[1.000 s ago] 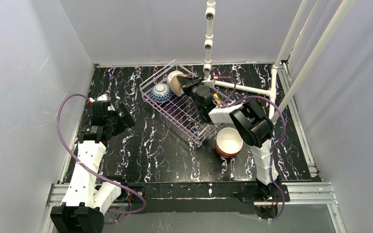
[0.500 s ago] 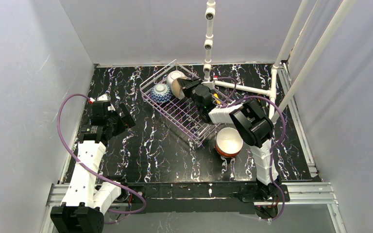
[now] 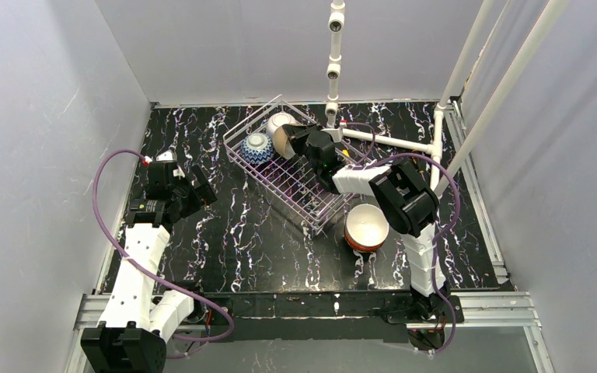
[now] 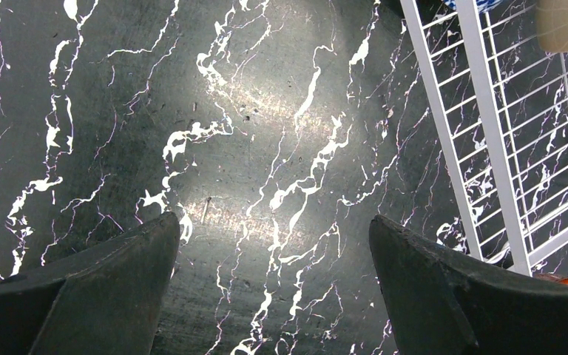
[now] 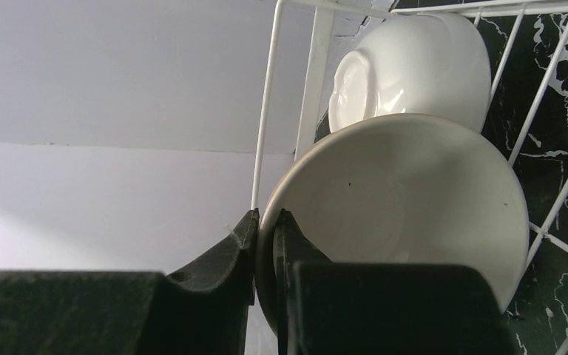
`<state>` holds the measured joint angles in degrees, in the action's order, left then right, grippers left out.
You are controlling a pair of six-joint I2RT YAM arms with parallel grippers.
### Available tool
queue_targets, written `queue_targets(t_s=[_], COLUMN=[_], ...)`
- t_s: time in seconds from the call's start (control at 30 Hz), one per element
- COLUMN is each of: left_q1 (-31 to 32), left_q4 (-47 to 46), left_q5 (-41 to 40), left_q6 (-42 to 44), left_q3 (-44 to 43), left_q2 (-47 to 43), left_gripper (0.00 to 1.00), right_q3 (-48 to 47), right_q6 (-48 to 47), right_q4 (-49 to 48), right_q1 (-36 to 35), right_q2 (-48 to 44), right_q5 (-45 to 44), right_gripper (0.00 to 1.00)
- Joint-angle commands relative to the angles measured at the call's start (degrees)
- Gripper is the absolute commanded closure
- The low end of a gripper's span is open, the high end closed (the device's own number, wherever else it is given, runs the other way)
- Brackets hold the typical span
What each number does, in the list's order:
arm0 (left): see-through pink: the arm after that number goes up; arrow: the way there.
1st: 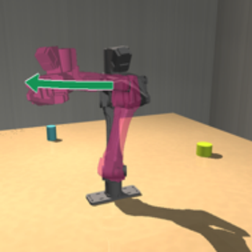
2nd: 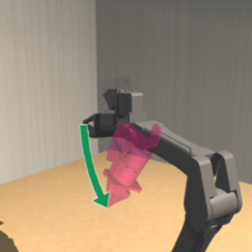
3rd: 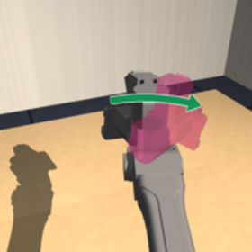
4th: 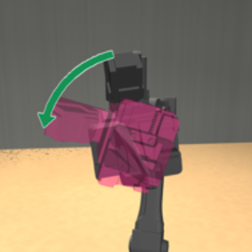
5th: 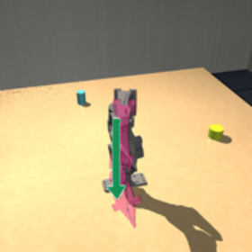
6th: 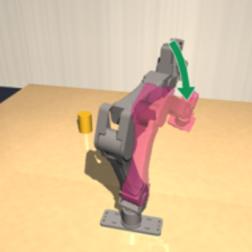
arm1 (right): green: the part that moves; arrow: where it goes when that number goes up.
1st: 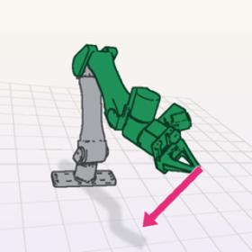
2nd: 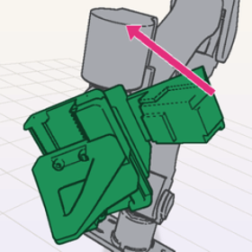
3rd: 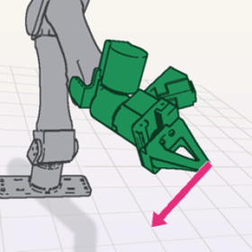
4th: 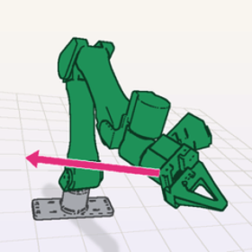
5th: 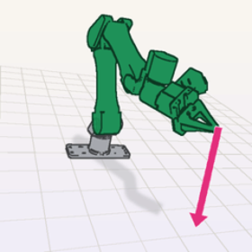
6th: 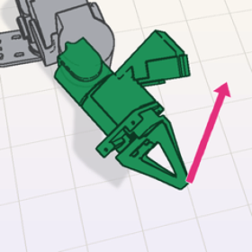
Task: Load the bowls into the dish rack
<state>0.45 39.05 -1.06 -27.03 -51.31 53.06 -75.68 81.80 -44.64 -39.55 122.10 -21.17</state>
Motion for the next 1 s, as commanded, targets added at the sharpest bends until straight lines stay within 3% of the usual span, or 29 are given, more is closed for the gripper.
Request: queue_targets(t_s=[0.0, 0.17, 0.37, 0.53, 0.83, 0.97], left_q1=[-0.4, -0.4, -0.4, -0.4, -0.4, -0.4], left_q4=[0.5, 0.5, 0.7, 0.7, 0.9, 0.9], left_q5=[-0.8, -0.8, -1.0, -1.0, -1.0, -1.1], left_q6=[0.7, 0.7, 0.8, 0.8, 0.7, 0.8], left_q3=[-0.2, 0.0, 0.0, -0.2, -0.1, -0.1], left_q2=[-0.1, -0.7, -0.6, -0.5, -1.1, -1.3], left_gripper=[0.02, 0.02, 0.02, 0.02, 0.02, 0.02], right_q3=[-0.5, 2.1, 1.1, 4.7, 7.6, 8.1], right_q6=[1.8, 6.4, 9.3, 9.6, 10.2, 10.8], right_q4=[-2.4, -9.6, -7.2, -11.5, -6.8, -2.5], right_q1=[0.3, 0.2, -0.6, -0.9, -1.1, -1.2], right_q2=[-1.7, 0.3, 0.2, -0.4, -4.7, -6.6], right_q5=[-3.5, -3.2, -5.7, -8.3, -9.8, -10.3], right_gripper=[0.95, 0.91, 0.91, 0.83, 0.65, 0.67])
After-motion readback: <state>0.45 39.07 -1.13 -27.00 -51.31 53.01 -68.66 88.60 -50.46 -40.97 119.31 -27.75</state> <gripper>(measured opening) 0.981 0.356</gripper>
